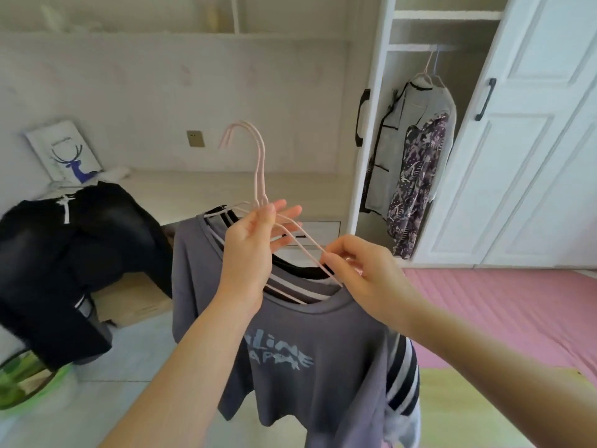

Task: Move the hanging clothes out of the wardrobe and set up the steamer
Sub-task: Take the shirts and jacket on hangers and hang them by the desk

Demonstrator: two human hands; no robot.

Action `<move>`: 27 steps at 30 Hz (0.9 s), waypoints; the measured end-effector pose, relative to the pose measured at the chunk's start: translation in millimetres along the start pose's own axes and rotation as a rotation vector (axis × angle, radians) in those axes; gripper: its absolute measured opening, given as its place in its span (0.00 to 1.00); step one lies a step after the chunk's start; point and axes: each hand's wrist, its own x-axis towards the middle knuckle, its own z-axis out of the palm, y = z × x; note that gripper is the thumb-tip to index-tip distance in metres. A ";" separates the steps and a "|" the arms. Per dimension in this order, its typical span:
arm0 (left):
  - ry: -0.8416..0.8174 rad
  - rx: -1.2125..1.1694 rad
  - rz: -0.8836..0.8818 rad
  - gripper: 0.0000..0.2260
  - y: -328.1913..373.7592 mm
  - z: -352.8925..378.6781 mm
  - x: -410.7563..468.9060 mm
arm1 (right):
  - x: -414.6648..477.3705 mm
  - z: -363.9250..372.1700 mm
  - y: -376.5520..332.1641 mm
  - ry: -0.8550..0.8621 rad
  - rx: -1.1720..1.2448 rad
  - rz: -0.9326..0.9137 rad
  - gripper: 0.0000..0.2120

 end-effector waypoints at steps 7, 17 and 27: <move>0.121 0.081 -0.045 0.16 -12.4 -78.7 16.9 | 38.3 73.1 -18.9 -0.153 -0.209 -0.078 0.08; 0.172 0.296 -0.029 0.14 -30.8 -175.5 47.4 | 96.8 199.2 -30.9 -0.159 -0.355 -0.082 0.07; 0.080 0.468 -0.070 0.12 -46.6 -265.0 78.5 | 149.6 265.2 -32.9 -0.273 -0.052 0.166 0.07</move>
